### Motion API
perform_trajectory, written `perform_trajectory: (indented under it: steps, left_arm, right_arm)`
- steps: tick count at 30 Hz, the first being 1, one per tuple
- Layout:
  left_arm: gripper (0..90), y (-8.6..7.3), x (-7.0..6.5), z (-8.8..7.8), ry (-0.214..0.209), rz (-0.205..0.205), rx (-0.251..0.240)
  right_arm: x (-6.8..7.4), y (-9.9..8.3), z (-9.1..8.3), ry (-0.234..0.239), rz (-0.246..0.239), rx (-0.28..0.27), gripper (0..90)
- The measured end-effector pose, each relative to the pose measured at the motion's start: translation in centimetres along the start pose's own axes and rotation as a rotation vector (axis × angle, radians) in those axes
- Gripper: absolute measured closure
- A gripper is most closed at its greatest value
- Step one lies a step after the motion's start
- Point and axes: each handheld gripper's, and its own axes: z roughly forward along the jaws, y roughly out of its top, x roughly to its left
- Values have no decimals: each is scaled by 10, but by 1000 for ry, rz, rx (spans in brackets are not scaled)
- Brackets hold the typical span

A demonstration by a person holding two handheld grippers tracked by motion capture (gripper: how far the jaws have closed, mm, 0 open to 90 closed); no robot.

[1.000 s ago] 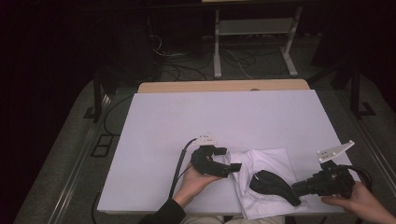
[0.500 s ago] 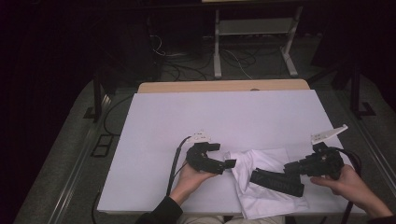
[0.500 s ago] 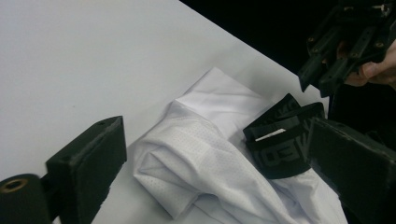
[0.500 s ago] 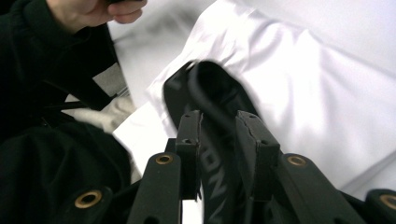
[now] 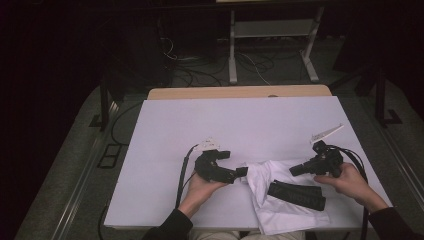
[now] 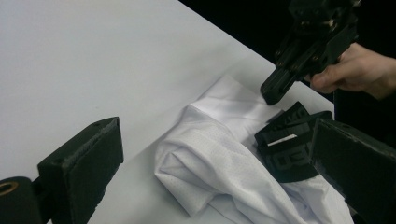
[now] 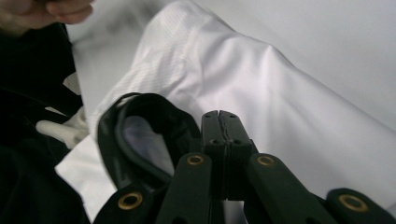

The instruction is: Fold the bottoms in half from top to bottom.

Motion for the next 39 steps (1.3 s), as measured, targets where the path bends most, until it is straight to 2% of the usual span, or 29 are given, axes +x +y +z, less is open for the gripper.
perform_trajectory:
  steps: [12,22,26,35,39]
  left_arm:
    - [23,-1,1,1,1,-8,7]
    - [23,-2,0,3,-2,-5,19]
    - [23,-2,0,3,-2,-8,17]
    - [23,-3,0,4,-3,-9,21]
    - [23,-4,1,5,1,-12,23]
  right_arm:
    - [-11,-2,19,9,25,52,886]
    - [-19,-8,27,10,50,84,886]
    - [-20,-9,26,33,66,96,887]
    - [-16,-10,33,142,61,160,886]
    - [-12,-9,30,181,53,142,886]
